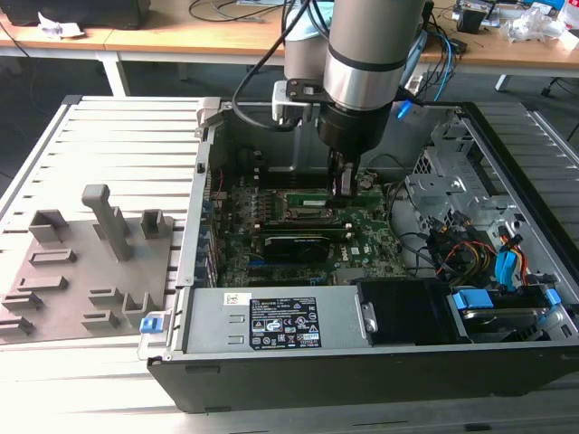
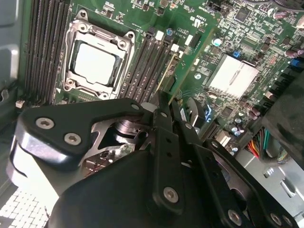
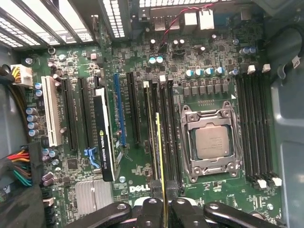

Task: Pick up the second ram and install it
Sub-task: 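Insert the second ram into the second slot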

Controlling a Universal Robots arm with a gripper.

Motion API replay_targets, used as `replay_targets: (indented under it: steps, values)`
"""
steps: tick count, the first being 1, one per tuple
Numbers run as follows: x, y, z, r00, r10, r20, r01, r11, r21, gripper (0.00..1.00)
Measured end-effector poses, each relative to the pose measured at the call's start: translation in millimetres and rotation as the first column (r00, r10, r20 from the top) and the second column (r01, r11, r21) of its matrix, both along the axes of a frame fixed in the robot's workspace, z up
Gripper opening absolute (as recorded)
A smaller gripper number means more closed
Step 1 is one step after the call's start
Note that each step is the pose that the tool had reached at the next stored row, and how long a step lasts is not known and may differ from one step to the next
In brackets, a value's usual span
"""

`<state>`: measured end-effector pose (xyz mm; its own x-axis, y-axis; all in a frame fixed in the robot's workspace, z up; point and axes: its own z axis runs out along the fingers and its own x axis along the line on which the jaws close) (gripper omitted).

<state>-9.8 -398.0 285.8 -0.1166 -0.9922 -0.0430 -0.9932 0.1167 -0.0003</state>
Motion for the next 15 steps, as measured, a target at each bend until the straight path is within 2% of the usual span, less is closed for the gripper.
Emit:
replay_targets:
  steps: [5, 15]
  values:
    - [0.0, 0.0, -6.7, 1.0, 0.0, 0.0, 0.0, 1.0, 0.0001, 0.14]
    - [-0.1, 1.2, -14.4, 1.0, 0.0, 0.0, 0.0, 1.0, 0.0001, 0.14]
